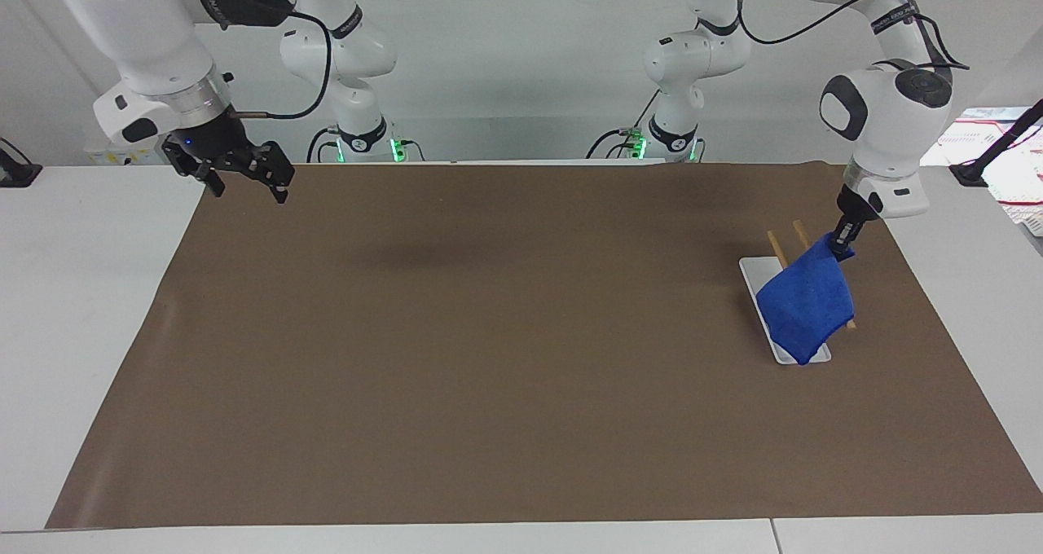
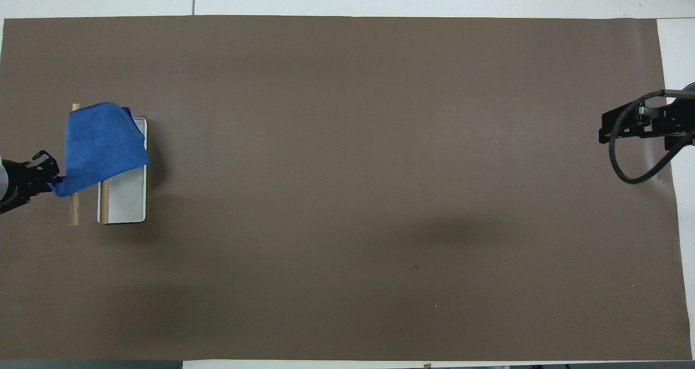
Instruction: Right arm passes towel to left arm to hang
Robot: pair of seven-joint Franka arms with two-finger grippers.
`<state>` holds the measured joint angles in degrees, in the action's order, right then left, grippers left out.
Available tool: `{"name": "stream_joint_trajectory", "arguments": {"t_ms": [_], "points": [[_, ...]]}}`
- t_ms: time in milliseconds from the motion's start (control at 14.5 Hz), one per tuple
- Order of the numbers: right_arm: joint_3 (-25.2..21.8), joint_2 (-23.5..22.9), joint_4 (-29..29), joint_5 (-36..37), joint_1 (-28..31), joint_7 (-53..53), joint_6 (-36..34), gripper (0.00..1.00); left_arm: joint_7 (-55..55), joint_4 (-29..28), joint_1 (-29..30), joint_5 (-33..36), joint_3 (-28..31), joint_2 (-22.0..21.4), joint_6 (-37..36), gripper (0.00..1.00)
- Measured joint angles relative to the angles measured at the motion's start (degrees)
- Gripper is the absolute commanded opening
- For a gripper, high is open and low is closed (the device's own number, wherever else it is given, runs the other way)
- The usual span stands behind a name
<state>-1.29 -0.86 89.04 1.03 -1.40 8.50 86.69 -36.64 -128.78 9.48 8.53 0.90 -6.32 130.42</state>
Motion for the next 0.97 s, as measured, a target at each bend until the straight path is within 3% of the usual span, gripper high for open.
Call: {"name": "stream_joint_trajectory", "arguments": {"t_ms": [276, 622, 968], "points": [[0.0, 0.0, 0.0, 0.0, 0.0, 0.0, 0.0, 1.0, 0.2, 1.6, -1.1, 0.0, -0.4, 0.0, -0.1, 1.0], [0.0, 0.0, 0.6, 0.0, 0.0, 1.1, -0.1, 1.0, 1.0, 7.6, -3.5, -2.1, -0.7, 0.5, -4.5, 1.0], [0.0, 0.2, 0.9, 0.0, 0.0, 1.1, -0.1, 1.0, 12.4, 14.4, -8.6, -5.6, -0.9, 2.7, -9.7, 1.0]]}}
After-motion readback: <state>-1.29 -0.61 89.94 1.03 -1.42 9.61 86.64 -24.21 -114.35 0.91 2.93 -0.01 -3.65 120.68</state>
